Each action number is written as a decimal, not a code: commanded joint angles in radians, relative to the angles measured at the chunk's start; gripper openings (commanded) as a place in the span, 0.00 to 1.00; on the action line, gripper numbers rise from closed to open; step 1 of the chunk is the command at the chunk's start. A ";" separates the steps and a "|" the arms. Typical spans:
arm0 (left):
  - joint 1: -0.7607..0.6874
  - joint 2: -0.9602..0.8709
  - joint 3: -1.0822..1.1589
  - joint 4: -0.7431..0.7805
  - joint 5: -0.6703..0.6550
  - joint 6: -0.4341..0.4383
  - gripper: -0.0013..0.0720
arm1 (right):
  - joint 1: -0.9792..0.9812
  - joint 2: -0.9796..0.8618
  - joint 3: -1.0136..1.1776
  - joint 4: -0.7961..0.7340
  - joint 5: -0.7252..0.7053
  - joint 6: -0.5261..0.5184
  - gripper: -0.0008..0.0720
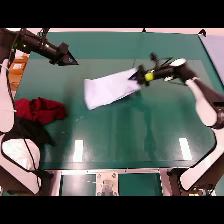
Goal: Fold the shirts.
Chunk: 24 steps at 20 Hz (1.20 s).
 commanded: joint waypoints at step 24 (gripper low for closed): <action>0.000 0.001 0.000 0.000 0.007 0.015 0.05 | -1.311 0.552 -0.803 -0.877 -0.119 0.258 0.09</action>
